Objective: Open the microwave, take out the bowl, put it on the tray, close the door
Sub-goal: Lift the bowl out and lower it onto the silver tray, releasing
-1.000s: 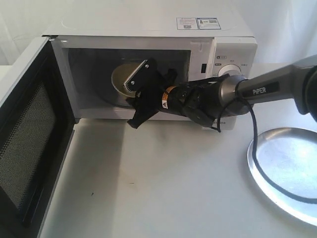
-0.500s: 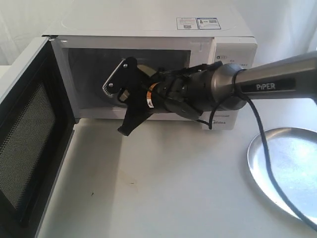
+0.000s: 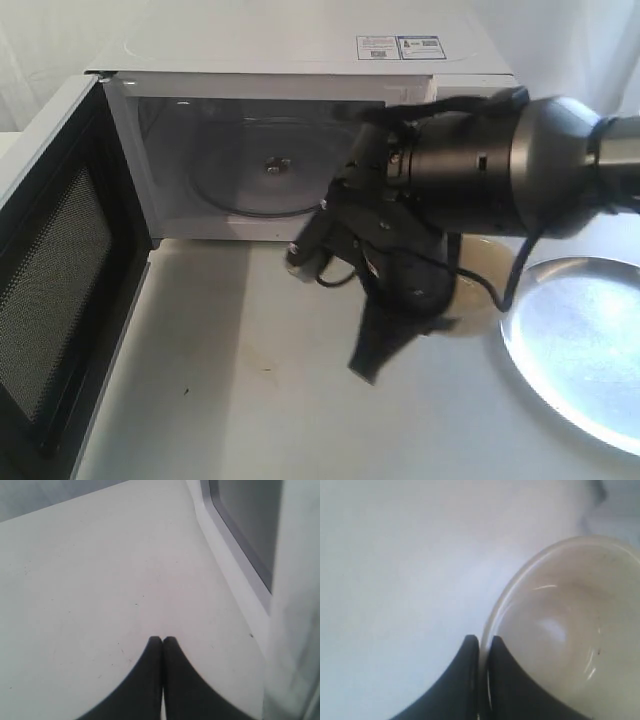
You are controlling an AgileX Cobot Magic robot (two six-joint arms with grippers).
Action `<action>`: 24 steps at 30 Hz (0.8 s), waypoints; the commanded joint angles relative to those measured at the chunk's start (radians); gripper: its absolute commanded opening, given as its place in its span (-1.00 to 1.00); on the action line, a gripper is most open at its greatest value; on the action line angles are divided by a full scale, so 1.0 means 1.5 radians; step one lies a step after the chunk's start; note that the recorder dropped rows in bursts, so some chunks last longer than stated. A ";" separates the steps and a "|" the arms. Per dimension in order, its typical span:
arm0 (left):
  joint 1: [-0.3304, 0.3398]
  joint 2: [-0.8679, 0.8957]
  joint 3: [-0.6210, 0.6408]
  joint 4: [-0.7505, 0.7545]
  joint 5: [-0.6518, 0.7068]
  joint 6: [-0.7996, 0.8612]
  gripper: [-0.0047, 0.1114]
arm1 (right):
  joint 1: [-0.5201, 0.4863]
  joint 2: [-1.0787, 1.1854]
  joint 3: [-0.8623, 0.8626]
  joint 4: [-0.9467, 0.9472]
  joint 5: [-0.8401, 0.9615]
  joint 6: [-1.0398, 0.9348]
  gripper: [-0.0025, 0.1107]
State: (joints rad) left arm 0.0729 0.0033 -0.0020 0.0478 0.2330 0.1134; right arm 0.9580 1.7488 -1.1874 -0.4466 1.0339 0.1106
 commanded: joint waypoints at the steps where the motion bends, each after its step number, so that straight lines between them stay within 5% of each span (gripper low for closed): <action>1: -0.003 -0.002 0.001 -0.002 0.000 -0.003 -0.92 | -0.007 -0.017 0.090 -0.178 0.125 0.163 -0.96; 4: -0.003 -0.002 0.001 -0.002 0.000 -0.003 -0.92 | -0.033 -0.017 0.164 -0.329 0.125 0.314 -0.96; 10: -0.003 -0.002 0.001 -0.002 0.000 -0.003 -0.92 | -0.070 -0.009 0.229 -0.374 -0.021 0.406 -0.94; 18: -0.003 -0.002 0.001 -0.002 0.000 -0.003 -0.92 | -0.070 -0.007 0.234 -0.426 -0.063 0.452 -0.27; 24: -0.003 -0.002 0.001 -0.002 0.000 -0.003 -0.92 | -0.070 -0.010 0.230 -0.477 -0.061 0.467 -0.18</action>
State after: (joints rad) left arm 0.0729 0.0033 -0.0020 0.0478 0.2330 0.1134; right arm 0.8592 1.7392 -0.8402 -1.1176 0.9364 0.7919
